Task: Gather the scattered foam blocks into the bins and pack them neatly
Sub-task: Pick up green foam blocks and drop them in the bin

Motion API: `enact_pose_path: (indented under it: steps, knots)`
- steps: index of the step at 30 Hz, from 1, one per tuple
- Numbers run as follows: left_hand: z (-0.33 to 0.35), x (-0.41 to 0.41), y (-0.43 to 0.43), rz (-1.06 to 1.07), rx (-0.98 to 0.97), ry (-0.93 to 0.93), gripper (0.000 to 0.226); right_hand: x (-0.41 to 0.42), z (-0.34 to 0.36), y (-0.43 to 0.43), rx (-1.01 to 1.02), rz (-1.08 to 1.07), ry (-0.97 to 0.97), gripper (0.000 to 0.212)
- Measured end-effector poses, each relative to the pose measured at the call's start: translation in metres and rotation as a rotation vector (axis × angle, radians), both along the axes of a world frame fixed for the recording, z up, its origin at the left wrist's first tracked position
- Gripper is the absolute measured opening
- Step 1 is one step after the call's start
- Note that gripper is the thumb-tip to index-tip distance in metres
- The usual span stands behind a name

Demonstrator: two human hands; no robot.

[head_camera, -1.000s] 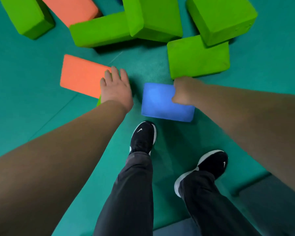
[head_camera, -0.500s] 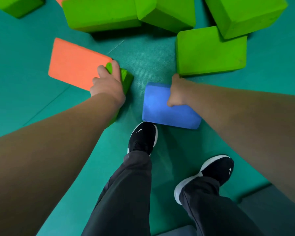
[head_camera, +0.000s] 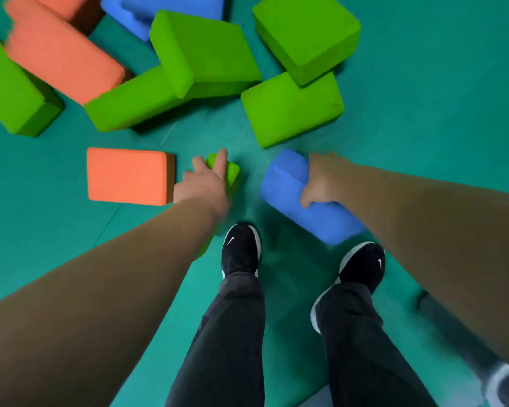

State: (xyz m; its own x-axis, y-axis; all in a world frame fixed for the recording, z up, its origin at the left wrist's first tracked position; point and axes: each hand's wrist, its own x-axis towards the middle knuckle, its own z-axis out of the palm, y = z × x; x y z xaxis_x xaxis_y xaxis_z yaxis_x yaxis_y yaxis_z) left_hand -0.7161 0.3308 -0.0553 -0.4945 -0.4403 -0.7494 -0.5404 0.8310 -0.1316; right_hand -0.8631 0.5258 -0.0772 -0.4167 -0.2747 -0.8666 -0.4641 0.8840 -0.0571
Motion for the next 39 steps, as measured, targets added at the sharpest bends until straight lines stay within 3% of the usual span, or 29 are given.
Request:
enact_pose_path:
  steps: [10,14,20,23,28,34,39]
  knots:
    - [0.107,-0.189,0.126,-0.485,0.092,0.047,0.123,-0.07,0.115,0.193,-0.077,-0.612,0.108,0.076]
    - [0.147,-0.245,0.215,-0.666,0.107,0.052,0.116,-0.065,0.153,0.287,-0.178,-0.983,0.246,0.064]
    - [0.203,-0.29,0.374,-0.782,0.221,0.124,0.116,-0.036,0.206,0.417,-0.354,-1.477,0.456,0.067]
    - [0.23,-0.298,0.46,-0.82,0.301,0.154,0.118,-0.019,0.236,0.478,-0.319,-1.662,0.508,0.072]
    - [0.26,-0.294,0.581,-0.976,0.398,0.182,0.119,0.017,0.265,0.568,-0.151,-1.845,0.497,0.072]
    - [0.25,-0.262,0.68,-1.071,0.534,0.131,0.12,0.074,0.26,0.626,0.01,-1.826,0.511,0.077]
    - [0.204,-0.228,0.707,-1.029,0.371,0.112,0.122,0.116,0.225,0.63,-0.002,-1.832,0.349,0.078]
